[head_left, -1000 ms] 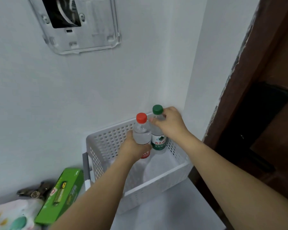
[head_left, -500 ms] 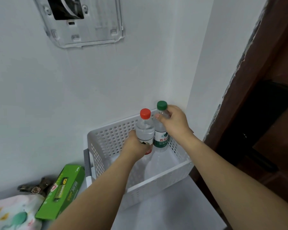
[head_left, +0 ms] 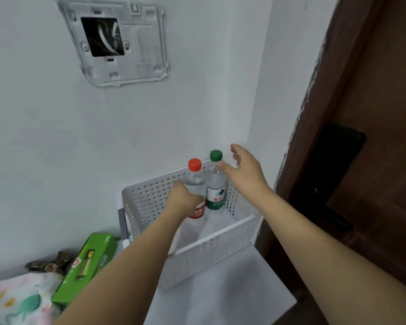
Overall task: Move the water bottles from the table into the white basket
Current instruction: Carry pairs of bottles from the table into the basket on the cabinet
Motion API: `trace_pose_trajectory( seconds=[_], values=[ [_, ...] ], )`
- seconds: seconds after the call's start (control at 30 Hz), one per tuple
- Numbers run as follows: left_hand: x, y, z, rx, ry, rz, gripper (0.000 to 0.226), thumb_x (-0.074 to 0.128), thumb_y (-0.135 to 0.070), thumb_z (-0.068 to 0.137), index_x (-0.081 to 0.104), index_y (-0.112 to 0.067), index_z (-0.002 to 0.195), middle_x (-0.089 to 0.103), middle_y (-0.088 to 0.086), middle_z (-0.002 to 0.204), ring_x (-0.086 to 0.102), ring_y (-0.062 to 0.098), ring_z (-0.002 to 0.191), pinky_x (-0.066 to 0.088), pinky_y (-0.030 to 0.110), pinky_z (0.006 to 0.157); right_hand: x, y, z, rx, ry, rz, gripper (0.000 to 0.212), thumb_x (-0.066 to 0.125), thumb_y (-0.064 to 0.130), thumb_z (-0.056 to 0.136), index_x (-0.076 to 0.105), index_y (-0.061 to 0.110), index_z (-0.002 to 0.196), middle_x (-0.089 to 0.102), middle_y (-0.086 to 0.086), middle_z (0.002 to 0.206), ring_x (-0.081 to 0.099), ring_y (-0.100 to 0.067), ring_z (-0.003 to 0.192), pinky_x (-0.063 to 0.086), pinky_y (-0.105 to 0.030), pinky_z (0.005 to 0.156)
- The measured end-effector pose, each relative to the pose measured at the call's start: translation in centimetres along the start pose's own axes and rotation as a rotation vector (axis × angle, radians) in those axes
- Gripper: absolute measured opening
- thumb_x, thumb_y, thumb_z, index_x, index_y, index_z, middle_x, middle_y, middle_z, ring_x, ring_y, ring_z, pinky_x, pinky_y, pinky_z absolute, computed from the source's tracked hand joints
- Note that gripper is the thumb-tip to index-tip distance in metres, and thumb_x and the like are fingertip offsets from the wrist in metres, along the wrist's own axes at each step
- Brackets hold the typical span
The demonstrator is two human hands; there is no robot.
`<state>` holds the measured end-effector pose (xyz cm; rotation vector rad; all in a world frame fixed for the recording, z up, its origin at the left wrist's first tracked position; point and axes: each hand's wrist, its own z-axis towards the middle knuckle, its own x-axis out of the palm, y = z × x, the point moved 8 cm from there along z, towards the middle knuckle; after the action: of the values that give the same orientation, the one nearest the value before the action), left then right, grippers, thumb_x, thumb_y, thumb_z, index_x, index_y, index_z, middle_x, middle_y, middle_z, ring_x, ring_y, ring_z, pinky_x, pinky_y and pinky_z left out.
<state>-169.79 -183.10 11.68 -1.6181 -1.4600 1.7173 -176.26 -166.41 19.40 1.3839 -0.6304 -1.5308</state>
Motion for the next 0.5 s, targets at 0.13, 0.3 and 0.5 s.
trace_pose_trajectory(
  seconds=[0.13, 0.3, 0.5],
  values=[
    [-2.5, -3.2, -2.7, 0.115, -0.098, 0.036, 0.057, 0.067, -0.024, 0.090, 0.041, -0.008, 0.138, 0.055, 0.011, 0.130, 0.056, 0.025, 0.099, 0.050, 0.040, 0.079, -3.7, 2.1, -3.6, -0.032, -0.093, -0.130, 0.064, 0.065, 0.032, 0.088, 0.039, 0.014, 0.144, 0.041, -0.003, 0.149, 0.038, -0.017, 0.135, 0.027, -0.027, 0.108],
    [-4.9, -8.8, -8.0, 0.537, -0.207, 0.297, 0.054, 0.054, -0.022, 0.100, 0.036, -0.004, 0.147, 0.043, 0.016, 0.149, 0.045, 0.032, 0.132, 0.038, 0.038, 0.105, -8.2, 5.6, -10.0, -0.053, -0.225, -0.280, 0.063, 0.063, 0.027, 0.090, 0.038, 0.010, 0.145, 0.038, -0.007, 0.150, 0.035, -0.019, 0.136, 0.021, -0.021, 0.105],
    [-3.4, -13.9, -16.4, 0.977, -0.155, 0.489, 0.048, 0.050, -0.019, 0.102, 0.041, 0.004, 0.144, 0.045, 0.023, 0.147, 0.038, 0.037, 0.137, 0.027, 0.042, 0.117, -13.5, 8.2, -19.6, 0.030, -0.297, -0.461, 0.066, 0.058, 0.033, 0.094, 0.029, 0.010, 0.149, 0.031, -0.007, 0.154, 0.027, -0.023, 0.140, 0.023, -0.034, 0.114]
  ],
)
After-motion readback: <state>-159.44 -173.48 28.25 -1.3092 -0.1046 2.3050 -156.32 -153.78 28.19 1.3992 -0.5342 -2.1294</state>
